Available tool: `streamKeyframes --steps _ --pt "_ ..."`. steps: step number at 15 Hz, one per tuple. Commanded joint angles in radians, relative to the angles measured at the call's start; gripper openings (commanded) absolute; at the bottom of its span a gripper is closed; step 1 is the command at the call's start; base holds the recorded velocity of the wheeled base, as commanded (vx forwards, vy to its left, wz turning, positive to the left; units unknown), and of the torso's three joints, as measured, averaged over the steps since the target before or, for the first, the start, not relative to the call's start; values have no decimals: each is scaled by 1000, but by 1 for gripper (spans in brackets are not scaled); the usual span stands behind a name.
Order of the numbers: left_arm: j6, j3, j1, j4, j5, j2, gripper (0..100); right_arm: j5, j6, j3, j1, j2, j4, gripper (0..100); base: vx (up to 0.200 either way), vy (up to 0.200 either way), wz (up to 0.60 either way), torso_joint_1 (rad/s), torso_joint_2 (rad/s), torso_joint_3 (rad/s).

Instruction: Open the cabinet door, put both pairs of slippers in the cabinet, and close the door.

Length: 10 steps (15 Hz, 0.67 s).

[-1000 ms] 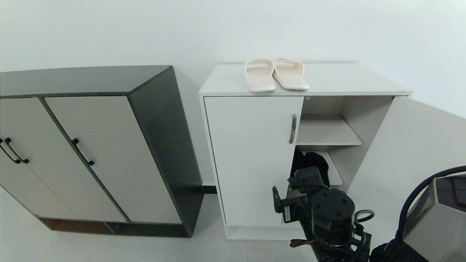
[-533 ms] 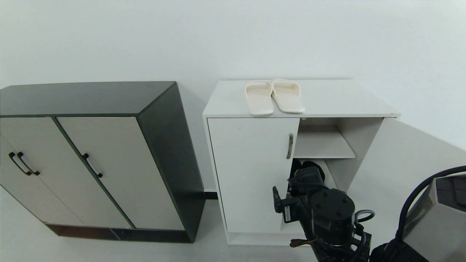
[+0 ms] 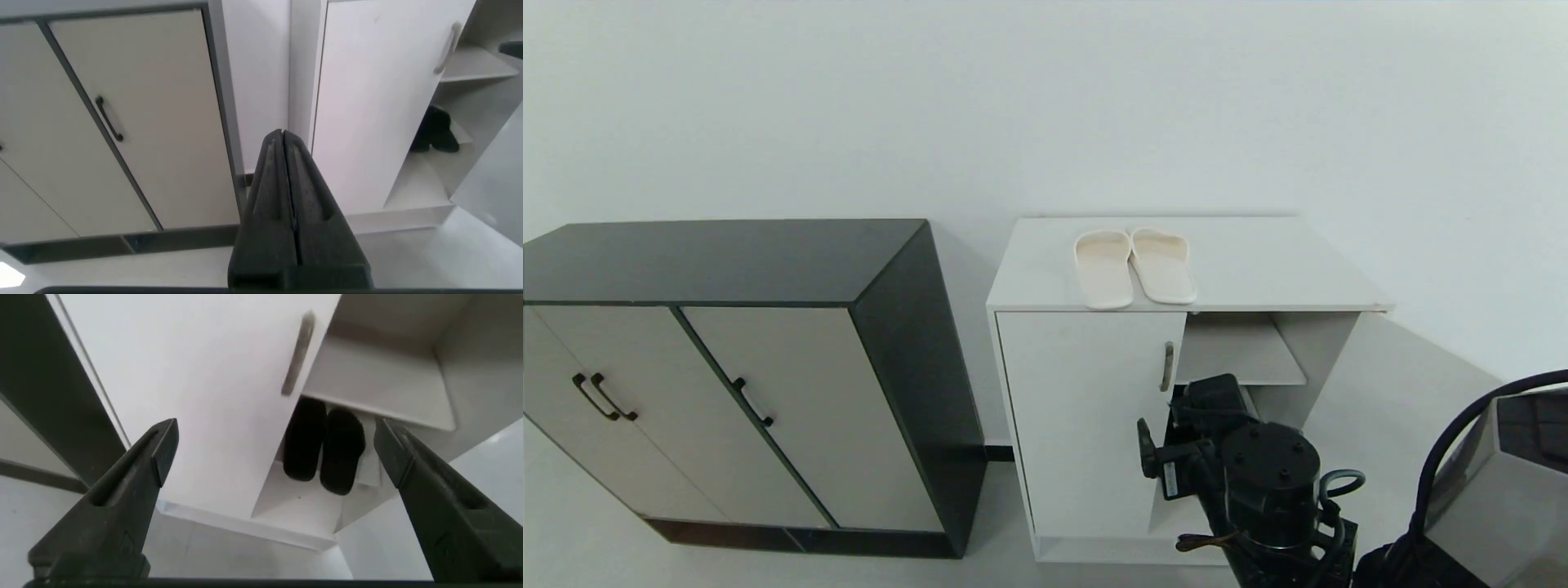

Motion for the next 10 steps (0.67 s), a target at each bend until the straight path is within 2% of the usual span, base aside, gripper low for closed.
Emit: streamKeyframes --steps 1,3,5,8,10 --pt "0 1 0 1 1 0 0 5 -7 -28 0 -7 4 100 0 0 0 266 -588 -339" --pt "0 1 0 1 -1 0 0 3 -14 -101 -1 -49 63 100 0 0 0 273 -603 -337" --pt "1 1 0 1 -1 0 0 3 28 -228 -1 -110 305 100 0 0 0 122 -278 -156" --pt "1 1 0 1 -1 0 0 5 237 -497 -17 -107 682 100 0 0 0 14 -19 -12" --pt "1 1 0 1 -1 0 0 5 325 -617 -28 -101 848 100 0 0 0 0 0 0"
